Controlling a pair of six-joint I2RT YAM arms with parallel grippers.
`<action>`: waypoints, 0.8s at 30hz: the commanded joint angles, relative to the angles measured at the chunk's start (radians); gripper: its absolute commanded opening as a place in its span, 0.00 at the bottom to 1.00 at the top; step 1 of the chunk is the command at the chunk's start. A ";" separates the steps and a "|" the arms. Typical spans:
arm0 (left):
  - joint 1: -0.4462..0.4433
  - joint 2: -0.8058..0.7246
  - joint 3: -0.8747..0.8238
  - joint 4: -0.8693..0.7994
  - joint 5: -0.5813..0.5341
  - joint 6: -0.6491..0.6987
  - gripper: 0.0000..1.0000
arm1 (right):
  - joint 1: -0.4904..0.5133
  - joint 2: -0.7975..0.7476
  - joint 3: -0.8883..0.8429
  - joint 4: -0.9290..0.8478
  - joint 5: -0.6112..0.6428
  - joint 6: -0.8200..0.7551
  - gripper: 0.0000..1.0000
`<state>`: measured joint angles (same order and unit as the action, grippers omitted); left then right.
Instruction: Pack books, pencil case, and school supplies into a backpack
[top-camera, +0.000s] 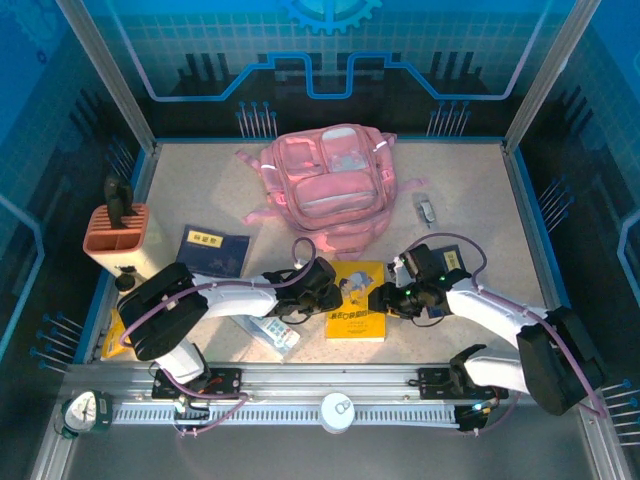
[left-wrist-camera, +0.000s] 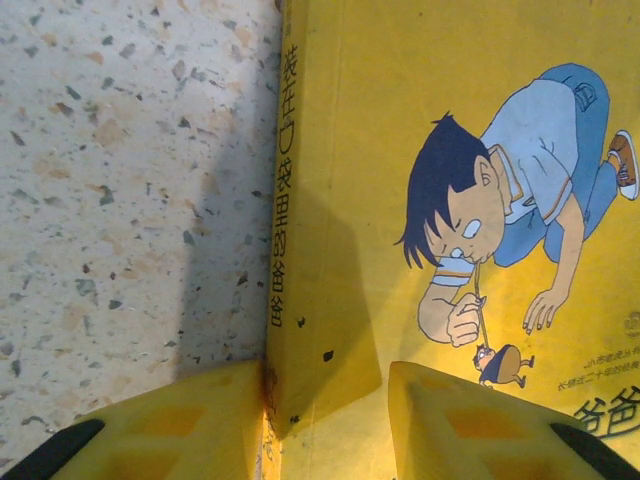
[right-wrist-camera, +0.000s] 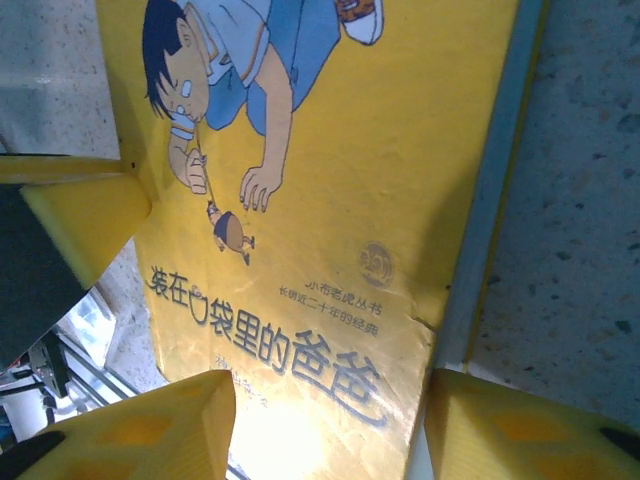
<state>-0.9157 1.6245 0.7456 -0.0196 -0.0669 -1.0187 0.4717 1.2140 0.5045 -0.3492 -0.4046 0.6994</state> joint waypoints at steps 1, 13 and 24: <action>-0.009 0.024 0.029 -0.017 0.001 0.017 0.37 | -0.001 -0.018 0.016 0.034 -0.095 0.006 0.50; -0.008 0.021 0.008 -0.009 0.001 0.018 0.37 | -0.041 -0.060 -0.022 0.077 -0.172 0.054 0.33; -0.009 0.014 0.009 -0.017 -0.013 0.021 0.39 | -0.055 -0.106 -0.025 0.027 -0.157 0.051 0.16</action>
<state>-0.9157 1.6245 0.7456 -0.0200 -0.0673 -1.0180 0.4286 1.1347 0.4881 -0.3237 -0.5240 0.7540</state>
